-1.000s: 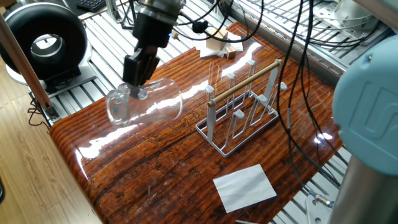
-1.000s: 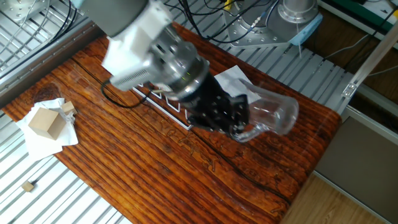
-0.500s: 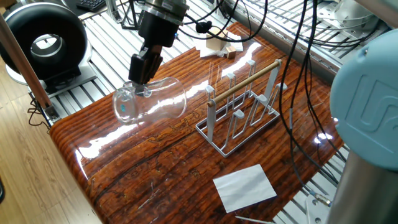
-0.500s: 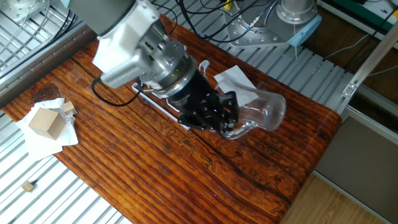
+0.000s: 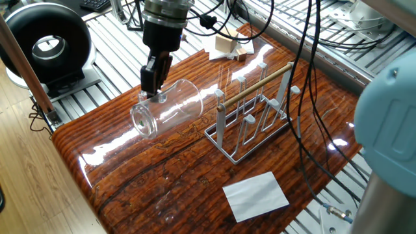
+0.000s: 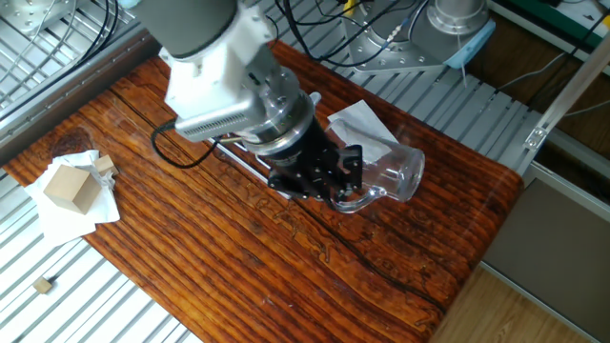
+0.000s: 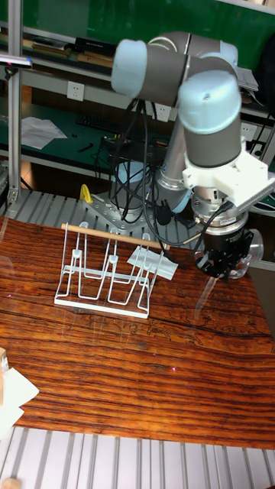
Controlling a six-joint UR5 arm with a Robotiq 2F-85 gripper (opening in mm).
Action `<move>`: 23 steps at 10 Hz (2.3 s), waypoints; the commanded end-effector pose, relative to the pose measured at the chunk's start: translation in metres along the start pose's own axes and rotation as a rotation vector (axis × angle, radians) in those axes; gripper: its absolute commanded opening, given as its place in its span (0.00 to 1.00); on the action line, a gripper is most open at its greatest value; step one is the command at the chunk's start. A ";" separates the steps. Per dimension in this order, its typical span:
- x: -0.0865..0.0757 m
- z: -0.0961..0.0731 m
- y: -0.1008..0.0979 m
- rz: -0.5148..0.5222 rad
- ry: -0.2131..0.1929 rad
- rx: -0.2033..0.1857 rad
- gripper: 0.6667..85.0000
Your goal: Put the cup on the cup rack
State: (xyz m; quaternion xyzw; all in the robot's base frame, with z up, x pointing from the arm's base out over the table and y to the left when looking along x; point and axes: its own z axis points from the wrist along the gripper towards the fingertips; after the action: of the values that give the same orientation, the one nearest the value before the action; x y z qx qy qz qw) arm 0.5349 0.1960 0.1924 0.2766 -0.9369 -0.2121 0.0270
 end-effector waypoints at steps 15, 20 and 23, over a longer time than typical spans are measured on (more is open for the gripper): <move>-0.019 -0.055 0.009 0.111 -0.153 -0.207 0.00; 0.013 -0.056 -0.018 0.033 -0.193 -0.298 0.00; 0.023 -0.047 -0.027 0.014 -0.198 -0.322 0.00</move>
State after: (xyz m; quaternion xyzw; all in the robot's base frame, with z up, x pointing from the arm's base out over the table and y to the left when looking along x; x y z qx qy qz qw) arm 0.5400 0.1537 0.2263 0.2336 -0.9011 -0.3652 -0.0109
